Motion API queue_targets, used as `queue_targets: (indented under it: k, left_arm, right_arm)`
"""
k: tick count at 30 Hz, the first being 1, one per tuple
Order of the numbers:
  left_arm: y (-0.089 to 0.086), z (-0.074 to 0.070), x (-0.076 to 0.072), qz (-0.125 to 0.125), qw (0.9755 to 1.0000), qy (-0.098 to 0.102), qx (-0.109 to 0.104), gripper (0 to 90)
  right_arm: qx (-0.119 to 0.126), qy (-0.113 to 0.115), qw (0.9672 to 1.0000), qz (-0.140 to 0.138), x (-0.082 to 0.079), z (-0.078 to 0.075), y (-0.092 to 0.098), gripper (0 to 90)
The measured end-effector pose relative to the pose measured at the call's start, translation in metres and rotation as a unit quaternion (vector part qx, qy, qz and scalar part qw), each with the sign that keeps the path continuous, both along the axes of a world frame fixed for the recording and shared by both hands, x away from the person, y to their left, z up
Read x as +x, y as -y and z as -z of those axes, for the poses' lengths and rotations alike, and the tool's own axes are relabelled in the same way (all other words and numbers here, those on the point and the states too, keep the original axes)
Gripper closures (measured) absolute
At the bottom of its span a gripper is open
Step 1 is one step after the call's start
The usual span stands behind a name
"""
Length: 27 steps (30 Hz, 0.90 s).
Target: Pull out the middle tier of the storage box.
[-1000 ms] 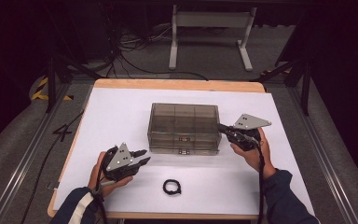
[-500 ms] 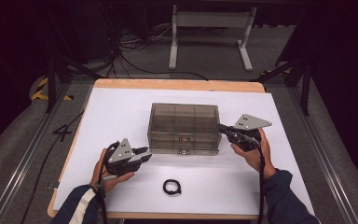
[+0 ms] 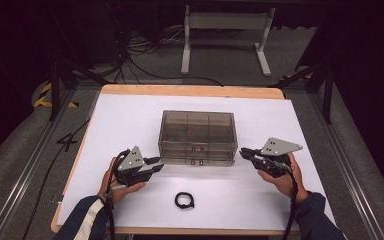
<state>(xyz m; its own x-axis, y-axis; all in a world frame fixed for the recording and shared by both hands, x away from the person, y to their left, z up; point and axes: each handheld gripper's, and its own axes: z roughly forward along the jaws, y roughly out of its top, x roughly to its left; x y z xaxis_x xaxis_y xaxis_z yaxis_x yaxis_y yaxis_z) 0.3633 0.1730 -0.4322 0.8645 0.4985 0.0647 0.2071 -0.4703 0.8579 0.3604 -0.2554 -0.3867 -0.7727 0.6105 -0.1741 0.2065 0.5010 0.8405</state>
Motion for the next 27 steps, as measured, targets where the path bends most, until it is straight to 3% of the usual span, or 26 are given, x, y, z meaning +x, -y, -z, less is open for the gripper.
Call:
queue_targets:
  k: [5, 11, 14, 27]
  left_arm:
    - [-0.006, 0.0, 0.002, -0.004, 1.0, -0.003, -0.005, 64.4]
    - [-0.006, 0.001, 0.005, -0.001, 0.9999, -0.013, -0.011, 62.2]
    - [-0.002, 0.002, 0.007, 0.004, 0.9999, -0.011, 0.0, 63.9]
    - [-0.001, 0.002, 0.012, 0.009, 0.9999, -0.011, 0.004, 79.3]
  right_arm:
    - [-0.018, -0.025, 0.9991, -0.027, -0.005, 0.016, -0.005, 79.3]
    - [-0.024, -0.034, 0.9985, -0.037, -0.005, 0.021, -0.011, 75.5]
    - [-0.027, -0.038, 0.9982, -0.037, -0.004, 0.023, -0.012, 76.2]
    - [-0.025, -0.045, 0.998, -0.038, 0.0, 0.027, -0.013, 86.0]
